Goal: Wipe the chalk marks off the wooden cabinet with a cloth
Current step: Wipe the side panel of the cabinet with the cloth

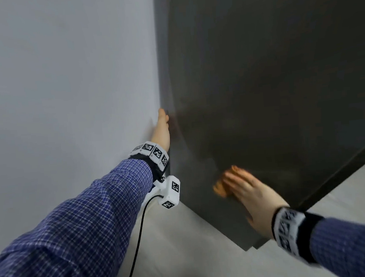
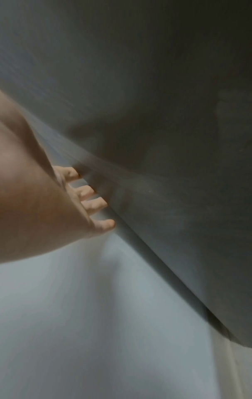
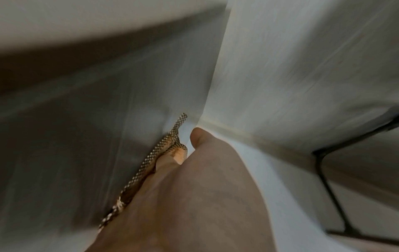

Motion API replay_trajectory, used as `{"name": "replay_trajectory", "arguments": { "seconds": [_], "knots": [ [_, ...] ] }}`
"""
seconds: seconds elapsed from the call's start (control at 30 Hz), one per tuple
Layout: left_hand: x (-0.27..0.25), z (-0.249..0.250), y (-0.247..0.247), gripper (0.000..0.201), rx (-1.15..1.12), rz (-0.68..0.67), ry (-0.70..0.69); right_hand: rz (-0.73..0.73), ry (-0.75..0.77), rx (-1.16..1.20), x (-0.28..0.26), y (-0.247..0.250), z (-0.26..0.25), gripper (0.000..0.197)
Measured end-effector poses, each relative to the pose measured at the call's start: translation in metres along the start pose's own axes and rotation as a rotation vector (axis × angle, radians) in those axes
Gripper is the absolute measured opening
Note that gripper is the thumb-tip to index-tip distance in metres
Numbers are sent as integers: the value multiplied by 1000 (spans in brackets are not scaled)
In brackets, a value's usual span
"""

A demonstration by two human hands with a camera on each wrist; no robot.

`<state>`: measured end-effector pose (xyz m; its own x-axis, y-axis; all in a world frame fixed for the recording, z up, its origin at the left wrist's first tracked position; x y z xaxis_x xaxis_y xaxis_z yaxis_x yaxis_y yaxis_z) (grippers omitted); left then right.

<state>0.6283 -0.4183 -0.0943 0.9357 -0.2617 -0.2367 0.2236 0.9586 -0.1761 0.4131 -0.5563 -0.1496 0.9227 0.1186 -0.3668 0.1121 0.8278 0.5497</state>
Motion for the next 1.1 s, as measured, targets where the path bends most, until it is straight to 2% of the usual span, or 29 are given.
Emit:
{"name": "replay_trajectory", "arguments": {
  "seconds": [0.1, 0.17, 0.23, 0.43, 0.5, 0.57, 0.63, 0.73, 0.87, 1.0, 1.1],
  "knots": [
    [1, -5, 3, 68, -11, 13, 12, -184, 107, -87, -29, -55, -39, 83],
    [3, -4, 4, 69, -8, 13, 15, -222, 129, -108, -31, -56, -39, 80],
    [2, -3, 4, 70, -1, 13, 19, -151, 108, -128, -6, -30, -28, 79],
    [9, -13, 6, 68, -42, 45, 28, 130, -107, -72, 116, 107, 43, 85],
    [10, -17, 3, 66, -78, 38, 47, 149, -123, -84, 132, 120, 45, 84],
    [13, -22, 2, 64, -66, 58, 34, 106, -64, -138, 132, 105, 29, 79],
    [19, -26, 5, 65, -30, 87, -18, 15, 22, -223, 112, 70, 7, 73],
    [22, -31, 3, 66, -42, 89, -17, -96, 108, -267, 51, 13, -17, 69],
    [14, -29, 1, 73, -61, 95, 26, -213, 108, -188, -34, -35, -23, 76],
    [9, -6, -5, 82, -46, 87, 45, -256, 110, -62, -90, -35, 5, 82],
    [10, 22, -9, 87, -30, 90, 23, -122, 8, 66, -97, 4, 51, 81]
  ]
}}
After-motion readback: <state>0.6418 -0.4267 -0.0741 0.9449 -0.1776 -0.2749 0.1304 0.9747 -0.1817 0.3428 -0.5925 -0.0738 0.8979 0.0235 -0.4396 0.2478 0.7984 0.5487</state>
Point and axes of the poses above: each hand's wrist, its own x-axis towards the middle knuckle, its own y-axis out of the back of the hand, z = x × y, the point moved 9 cm from there along x, towards the middle knuckle, and after that the axes turned 4 degrees about -x, right-handed, at the moved point
